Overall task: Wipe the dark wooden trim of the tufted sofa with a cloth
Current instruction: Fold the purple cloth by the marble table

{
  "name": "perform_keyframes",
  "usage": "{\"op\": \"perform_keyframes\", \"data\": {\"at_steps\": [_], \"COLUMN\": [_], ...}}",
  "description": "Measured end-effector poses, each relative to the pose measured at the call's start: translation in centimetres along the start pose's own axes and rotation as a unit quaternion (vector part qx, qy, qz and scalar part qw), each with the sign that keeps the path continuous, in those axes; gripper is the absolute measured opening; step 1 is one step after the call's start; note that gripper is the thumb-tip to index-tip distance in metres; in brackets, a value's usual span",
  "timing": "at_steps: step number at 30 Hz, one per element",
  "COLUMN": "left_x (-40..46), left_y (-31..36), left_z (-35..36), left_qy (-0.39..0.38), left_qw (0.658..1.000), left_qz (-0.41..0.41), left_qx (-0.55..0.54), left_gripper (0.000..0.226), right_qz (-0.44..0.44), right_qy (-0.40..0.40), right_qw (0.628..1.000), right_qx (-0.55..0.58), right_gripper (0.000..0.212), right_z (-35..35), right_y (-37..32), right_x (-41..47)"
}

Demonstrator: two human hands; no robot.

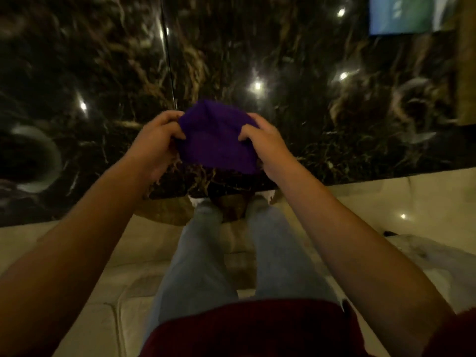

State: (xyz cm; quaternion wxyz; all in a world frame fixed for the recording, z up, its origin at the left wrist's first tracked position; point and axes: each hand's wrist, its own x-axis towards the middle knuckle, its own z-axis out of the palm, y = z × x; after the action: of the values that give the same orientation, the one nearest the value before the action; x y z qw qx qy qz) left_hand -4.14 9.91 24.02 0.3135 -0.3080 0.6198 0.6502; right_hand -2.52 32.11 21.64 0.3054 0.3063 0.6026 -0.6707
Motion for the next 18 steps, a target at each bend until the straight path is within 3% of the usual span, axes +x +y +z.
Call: {"op": "perform_keyframes", "data": {"at_steps": [5, 7, 9, 11, 14, 18], "left_x": [-8.0, -10.5, -14.1, -16.7, -20.7, -26.7], "left_y": [7.4, 8.8, 11.6, 12.9, 14.9, 13.5], "left_z": [4.5, 6.2, 8.1, 9.4, 12.3, 18.2], "left_qy": [-0.062, -0.075, -0.081, -0.078, -0.209, -0.355], "left_qw": [0.994, 0.987, 0.957, 0.945, 0.95, 0.904], "left_qz": [0.085, 0.129, 0.224, 0.265, 0.201, 0.145], "left_qx": [0.002, 0.061, 0.165, 0.175, 0.113, 0.19], "left_gripper": [0.044, 0.039, 0.042, 0.048, 0.045, 0.042], "right_qz": [-0.103, -0.145, -0.22, -0.253, -0.284, -0.316], "right_qy": [-0.014, -0.013, 0.018, 0.048, 0.096, 0.149], "right_qw": [0.988, 0.978, 0.957, 0.946, 0.931, 0.907], "right_qx": [0.113, 0.151, 0.187, 0.195, 0.21, 0.234], "right_gripper": [0.036, 0.035, 0.034, 0.035, 0.039, 0.04], "right_z": [-3.4, -4.4, -5.4, -6.2, -7.6, -9.4], "right_y": [-9.0, -11.0, -12.9, -12.7, -11.7, -9.0], "right_x": [-10.9, -14.4, -20.5, -23.6, -28.8, -35.6]}}
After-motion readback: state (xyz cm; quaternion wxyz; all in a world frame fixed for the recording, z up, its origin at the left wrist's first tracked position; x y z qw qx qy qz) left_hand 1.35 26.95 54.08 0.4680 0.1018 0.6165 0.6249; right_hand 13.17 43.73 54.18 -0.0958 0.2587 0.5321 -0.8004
